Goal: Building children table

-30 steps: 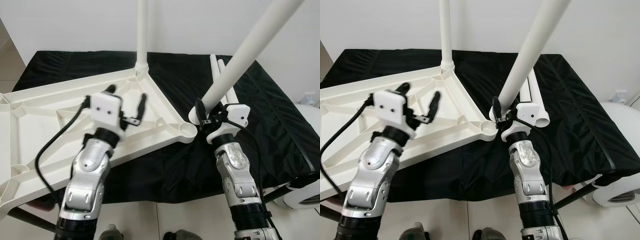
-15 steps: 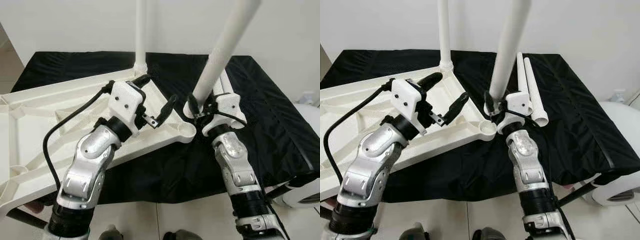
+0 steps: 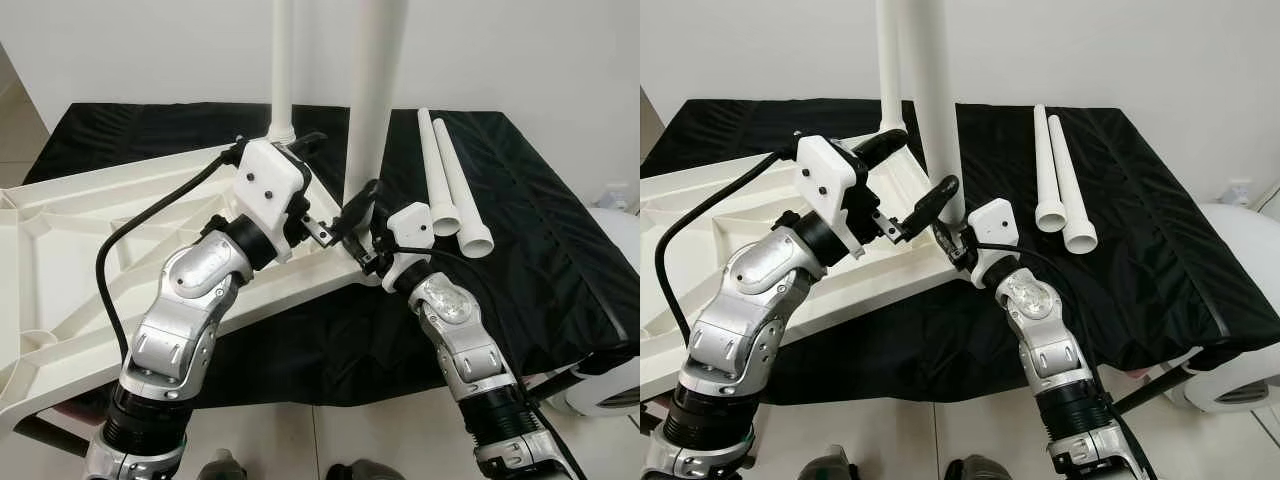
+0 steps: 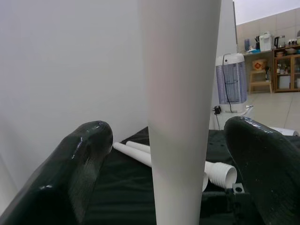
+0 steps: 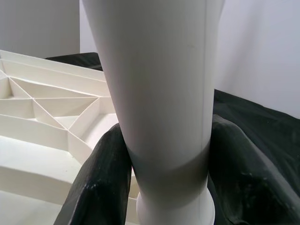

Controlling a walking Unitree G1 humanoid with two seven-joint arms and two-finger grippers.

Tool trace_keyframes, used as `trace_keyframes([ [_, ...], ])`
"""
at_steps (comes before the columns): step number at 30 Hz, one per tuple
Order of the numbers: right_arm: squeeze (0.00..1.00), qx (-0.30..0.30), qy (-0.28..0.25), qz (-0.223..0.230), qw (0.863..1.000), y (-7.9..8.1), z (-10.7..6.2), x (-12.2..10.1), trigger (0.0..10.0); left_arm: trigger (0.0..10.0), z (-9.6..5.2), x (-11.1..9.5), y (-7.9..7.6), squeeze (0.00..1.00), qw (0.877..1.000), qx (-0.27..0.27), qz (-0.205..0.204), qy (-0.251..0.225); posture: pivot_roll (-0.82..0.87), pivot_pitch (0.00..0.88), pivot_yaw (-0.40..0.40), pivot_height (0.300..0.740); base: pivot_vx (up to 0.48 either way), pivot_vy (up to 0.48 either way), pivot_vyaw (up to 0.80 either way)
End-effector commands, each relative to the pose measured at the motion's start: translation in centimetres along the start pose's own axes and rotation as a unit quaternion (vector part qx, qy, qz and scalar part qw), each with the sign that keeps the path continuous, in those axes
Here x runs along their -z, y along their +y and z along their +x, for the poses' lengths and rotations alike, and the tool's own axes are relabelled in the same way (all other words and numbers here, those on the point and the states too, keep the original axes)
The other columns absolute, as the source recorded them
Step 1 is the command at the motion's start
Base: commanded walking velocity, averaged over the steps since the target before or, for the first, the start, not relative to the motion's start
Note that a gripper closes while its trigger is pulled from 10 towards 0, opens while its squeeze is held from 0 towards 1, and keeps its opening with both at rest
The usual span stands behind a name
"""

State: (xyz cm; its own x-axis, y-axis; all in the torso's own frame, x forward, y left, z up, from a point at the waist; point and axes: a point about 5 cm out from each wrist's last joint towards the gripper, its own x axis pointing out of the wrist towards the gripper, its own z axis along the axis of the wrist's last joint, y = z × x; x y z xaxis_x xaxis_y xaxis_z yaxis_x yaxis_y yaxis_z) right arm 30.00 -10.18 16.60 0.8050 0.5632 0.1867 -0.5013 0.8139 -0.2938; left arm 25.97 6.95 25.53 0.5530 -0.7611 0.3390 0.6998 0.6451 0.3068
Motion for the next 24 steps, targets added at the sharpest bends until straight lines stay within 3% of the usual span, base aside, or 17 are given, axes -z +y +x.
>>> trace_keyframes([
  [1, 0.00, -0.008, -0.004, -0.010, 1.000, 0.0, 0.0, -0.3, 10.0, 10.0, 0.3, -0.5, -0.2, 0.00, 1.000, 0.013, -0.002, -0.009, 0.08, 0.000, -0.051, 0.740, 0.000, 0.000, 0.00],
  [9, 0.00, -0.034, -0.024, -0.010, 0.999, 0.6, -0.4, -0.8, 10.0, 10.0, 0.4, -0.7, 0.4, 0.00, 1.000, 0.004, 0.001, -0.010, 0.07, 0.000, -0.051, 0.740, 0.000, 0.000, 0.00],
  [24, 0.00, -0.028, -0.062, 0.011, 0.998, 0.3, -0.4, -1.9, 10.0, 10.0, 0.4, -0.7, 0.7, 0.00, 1.000, 0.000, 0.003, -0.011, 0.07, 0.000, -0.053, 0.740, 0.000, 0.000, 0.00],
])
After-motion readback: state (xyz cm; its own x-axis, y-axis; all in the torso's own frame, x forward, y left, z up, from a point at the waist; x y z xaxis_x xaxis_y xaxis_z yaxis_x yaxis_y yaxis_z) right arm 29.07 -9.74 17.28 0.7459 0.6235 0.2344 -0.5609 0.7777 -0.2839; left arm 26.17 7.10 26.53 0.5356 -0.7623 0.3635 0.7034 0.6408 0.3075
